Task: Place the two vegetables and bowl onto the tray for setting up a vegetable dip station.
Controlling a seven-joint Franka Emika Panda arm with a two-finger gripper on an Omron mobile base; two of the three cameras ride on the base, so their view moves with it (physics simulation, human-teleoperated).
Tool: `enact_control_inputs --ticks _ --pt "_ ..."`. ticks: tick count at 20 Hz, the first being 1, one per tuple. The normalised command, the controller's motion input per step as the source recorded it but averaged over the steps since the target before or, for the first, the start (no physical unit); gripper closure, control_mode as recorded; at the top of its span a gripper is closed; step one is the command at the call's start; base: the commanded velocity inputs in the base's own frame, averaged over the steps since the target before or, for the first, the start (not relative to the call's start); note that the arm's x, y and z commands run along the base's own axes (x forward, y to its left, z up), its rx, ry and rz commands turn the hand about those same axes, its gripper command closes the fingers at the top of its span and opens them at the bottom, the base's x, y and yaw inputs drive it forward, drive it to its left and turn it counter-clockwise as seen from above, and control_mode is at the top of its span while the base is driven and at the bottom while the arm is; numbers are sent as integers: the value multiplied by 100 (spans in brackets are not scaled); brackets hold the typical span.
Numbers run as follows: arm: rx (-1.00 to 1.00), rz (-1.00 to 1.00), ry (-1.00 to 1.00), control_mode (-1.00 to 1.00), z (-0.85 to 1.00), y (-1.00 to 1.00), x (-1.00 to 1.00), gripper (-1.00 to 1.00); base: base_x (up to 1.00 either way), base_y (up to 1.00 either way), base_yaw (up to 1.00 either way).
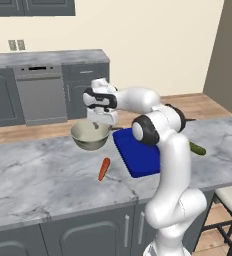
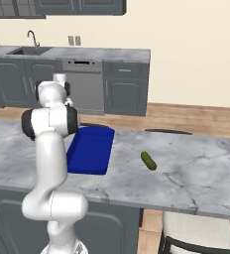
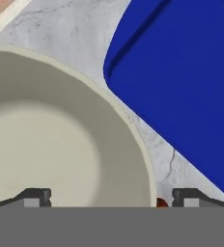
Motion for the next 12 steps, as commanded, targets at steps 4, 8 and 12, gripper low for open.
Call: enact_control_inputs --ticks 4,8,12 --pt "6 0 -6 -100 -20 1 0 -100 0 0 0" --pt "2 0 -5 -100 -12 1 6 -100 0 0 0" --pt "0 0 -2 -100 -7 2 10 -100 0 0 0"
